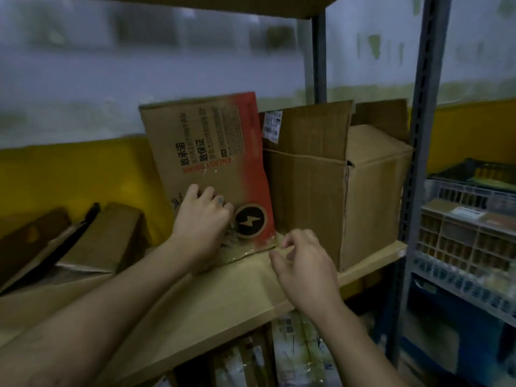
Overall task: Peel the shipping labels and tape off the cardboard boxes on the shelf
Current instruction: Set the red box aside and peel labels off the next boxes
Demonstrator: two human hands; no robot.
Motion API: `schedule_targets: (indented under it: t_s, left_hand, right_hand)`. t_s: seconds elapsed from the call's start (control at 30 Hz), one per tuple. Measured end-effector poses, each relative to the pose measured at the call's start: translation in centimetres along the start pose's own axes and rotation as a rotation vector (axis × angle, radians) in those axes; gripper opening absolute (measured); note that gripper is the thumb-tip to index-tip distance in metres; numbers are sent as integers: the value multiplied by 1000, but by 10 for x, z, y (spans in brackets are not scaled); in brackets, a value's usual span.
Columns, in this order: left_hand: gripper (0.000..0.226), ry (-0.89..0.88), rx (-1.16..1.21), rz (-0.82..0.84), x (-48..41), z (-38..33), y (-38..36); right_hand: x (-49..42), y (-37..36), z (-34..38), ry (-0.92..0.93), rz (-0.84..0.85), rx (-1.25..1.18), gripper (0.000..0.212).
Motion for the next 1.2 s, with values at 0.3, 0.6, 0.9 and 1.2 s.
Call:
schedule_targets:
  t_s: [0.3,0.6,0.9,1.2]
  left_hand:
    - [36,254,65,130,-4,25,-5]
    - [55,789,525,88,74,84,-19]
    - [77,1080,1284,461,88,66,-83]
    - [95,892,1296,-49,71,150,38]
  right_hand:
    - [-5,-11,-20,-13,-8,-163,23]
    - [-49,-44,-29,-39,150,-253,82]
    - [-57,-71,-26,-191,257,-534,52]
    - [-79,55,65,210,-177,-755,65]
Point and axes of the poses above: each hand's wrist, its own x-axis away from the middle knuckle, its own y-axis out of the back of the hand, z = x × y, the point moved 10 cm from there along -x, towards the middle knuckle, and after that the axes turned 15 degrees about y, right-handed, at the moved point
